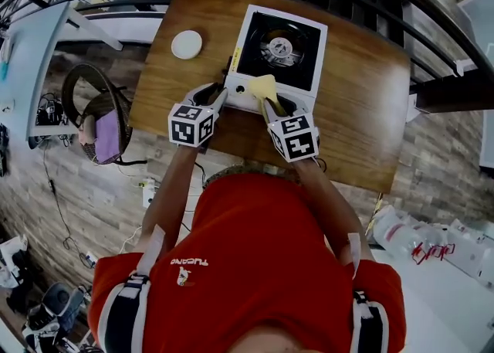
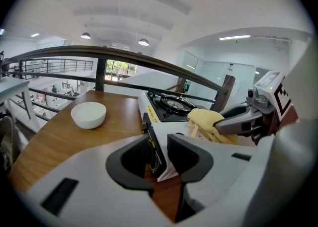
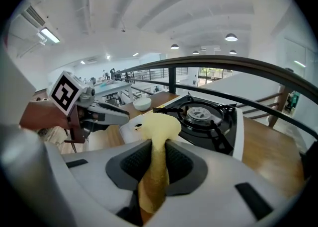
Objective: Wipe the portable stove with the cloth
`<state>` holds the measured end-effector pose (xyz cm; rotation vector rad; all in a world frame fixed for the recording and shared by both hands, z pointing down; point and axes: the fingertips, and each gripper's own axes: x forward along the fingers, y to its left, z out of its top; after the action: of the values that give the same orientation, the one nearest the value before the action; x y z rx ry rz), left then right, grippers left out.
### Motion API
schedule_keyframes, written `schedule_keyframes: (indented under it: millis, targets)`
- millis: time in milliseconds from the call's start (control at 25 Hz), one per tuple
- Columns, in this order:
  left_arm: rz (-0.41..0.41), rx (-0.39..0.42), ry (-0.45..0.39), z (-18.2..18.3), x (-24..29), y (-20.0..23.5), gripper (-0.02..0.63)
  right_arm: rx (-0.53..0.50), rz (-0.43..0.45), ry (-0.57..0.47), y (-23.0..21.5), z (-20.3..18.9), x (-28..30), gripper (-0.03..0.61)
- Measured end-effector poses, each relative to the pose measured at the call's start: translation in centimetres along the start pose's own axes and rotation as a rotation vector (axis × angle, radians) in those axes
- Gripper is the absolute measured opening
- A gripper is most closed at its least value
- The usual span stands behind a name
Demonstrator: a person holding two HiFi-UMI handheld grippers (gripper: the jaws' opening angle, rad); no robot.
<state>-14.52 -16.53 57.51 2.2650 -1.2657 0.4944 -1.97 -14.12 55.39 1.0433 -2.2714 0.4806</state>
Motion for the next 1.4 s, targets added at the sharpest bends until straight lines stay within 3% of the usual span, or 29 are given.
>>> schedule_keyframes:
  millis: [240,640,1080,1400]
  targets:
    - [-0.041,0.031,0.015,0.0,0.5,-1.2,0.117,0.042,-0.050,-0.003,-2.9,-2.1,-2.8,0.089]
    - [-0.042,0.030,0.027,0.0,0.7,-1.5,0.103,0.111,-0.136,-0.015,-6.4,-4.7,-6.3,0.089]
    - [-0.029,0.036,0.040,0.1,0.8,-1.6,0.101,0.428,-0.251,-0.140,-10.6,-6.2,-8.5,0.089]
    - [-0.028,0.038,0.046,0.0,0.9,-1.6,0.101,0.531,-0.262,-0.187,-12.9,-5.5,-7.2,0.089]
